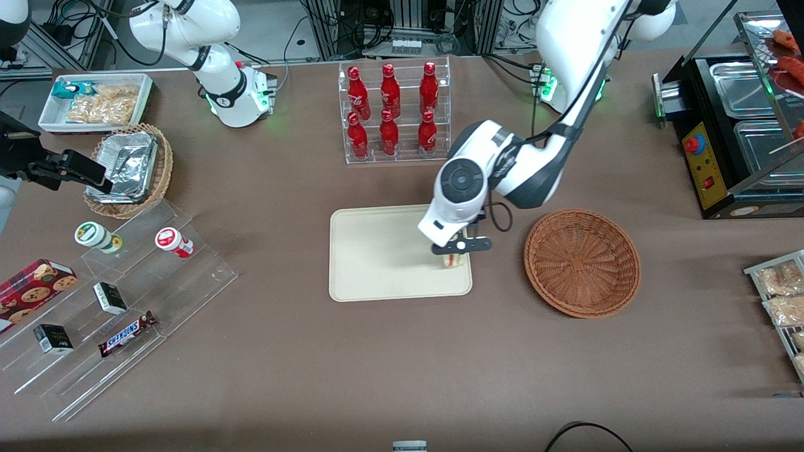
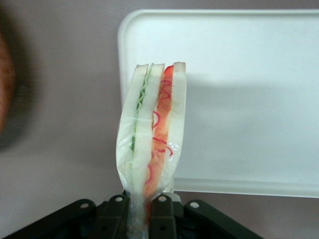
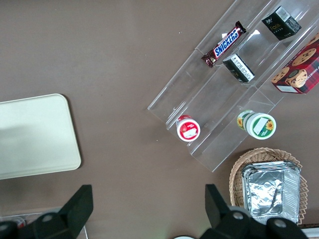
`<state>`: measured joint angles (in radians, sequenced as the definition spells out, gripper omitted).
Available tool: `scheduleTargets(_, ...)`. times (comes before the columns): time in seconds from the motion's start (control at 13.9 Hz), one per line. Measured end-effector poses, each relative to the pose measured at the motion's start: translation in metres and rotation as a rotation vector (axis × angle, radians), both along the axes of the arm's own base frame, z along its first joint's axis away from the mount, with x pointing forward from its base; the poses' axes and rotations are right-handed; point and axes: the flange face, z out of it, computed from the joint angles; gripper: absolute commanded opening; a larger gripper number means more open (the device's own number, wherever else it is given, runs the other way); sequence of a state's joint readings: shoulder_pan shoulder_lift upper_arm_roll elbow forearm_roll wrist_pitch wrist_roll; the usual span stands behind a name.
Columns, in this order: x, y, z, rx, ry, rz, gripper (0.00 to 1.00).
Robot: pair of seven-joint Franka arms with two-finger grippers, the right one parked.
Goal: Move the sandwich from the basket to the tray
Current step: 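Carry the held sandwich with the left gripper over the beige tray, then lower the sandwich onto the tray and open the left gripper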
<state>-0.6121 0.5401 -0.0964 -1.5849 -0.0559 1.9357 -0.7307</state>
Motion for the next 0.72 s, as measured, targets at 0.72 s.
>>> scheduleTargets(0.72, -0.01, -0.097, -0.059, -0.028, -0.034, 0.089, 0.06)
